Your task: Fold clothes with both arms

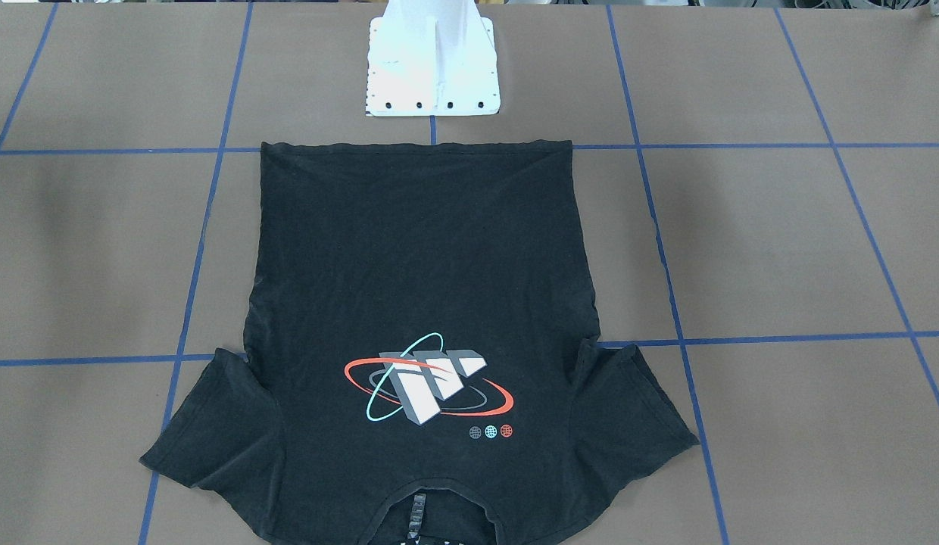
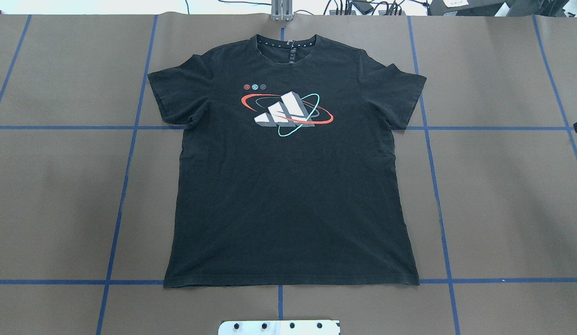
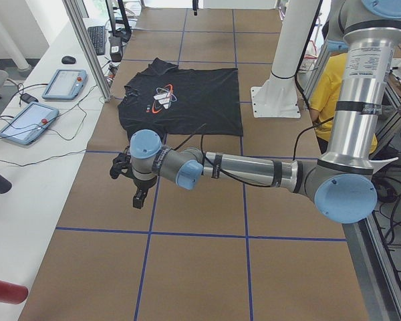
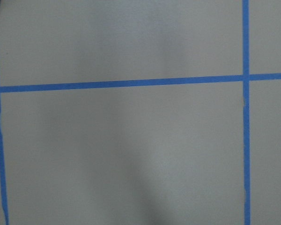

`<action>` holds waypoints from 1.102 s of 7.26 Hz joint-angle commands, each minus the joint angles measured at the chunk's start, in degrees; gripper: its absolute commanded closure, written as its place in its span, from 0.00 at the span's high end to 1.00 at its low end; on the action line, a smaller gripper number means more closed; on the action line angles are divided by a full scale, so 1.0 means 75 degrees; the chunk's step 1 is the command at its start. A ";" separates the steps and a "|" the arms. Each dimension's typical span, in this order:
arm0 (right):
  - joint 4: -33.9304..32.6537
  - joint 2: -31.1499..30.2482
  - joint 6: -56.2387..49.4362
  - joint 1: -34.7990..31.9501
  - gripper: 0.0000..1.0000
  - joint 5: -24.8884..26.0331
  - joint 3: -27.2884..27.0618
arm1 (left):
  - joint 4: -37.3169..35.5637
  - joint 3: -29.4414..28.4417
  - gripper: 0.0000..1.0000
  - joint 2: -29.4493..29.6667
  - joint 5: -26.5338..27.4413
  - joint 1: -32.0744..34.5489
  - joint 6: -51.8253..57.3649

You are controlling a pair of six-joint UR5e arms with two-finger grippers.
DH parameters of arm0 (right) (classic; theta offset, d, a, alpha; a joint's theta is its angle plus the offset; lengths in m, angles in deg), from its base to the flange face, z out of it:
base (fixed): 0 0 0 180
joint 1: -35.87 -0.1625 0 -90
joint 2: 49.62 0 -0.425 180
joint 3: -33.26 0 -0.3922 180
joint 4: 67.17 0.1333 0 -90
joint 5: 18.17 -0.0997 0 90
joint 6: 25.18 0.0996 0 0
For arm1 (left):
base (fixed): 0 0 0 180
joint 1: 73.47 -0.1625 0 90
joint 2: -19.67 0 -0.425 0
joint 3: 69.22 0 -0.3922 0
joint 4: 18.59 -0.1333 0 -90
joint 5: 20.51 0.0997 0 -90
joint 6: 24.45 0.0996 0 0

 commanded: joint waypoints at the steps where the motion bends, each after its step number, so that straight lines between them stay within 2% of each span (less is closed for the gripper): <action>1: 0.0000 -0.0083 0.0014 -0.0262 1.00 -0.0015 0.0155 | -0.0517 0.0394 1.00 0.0030 -0.0028 -0.0116 -0.0406; 3: 0.0011 -0.0108 0.0025 -0.0263 1.00 -0.0353 0.0132 | -0.0546 0.0644 1.00 -0.0099 0.0007 -0.0140 -0.0469; 6: 0.0186 0.0020 0.0072 -0.0170 1.00 -0.0342 0.0353 | -0.0464 0.0669 1.00 -0.0216 -0.0086 -0.0152 -0.0457; 7: 0.0500 -0.0014 0.0084 -0.0123 1.00 -0.0540 0.0482 | -0.0452 0.0668 1.00 -0.0216 -0.0087 -0.0153 -0.0446; 8: 0.1281 0.0253 0.0084 0.0307 1.00 -0.0797 0.0982 | -0.0209 0.0610 1.00 -0.0228 -0.0052 -0.0489 -0.0445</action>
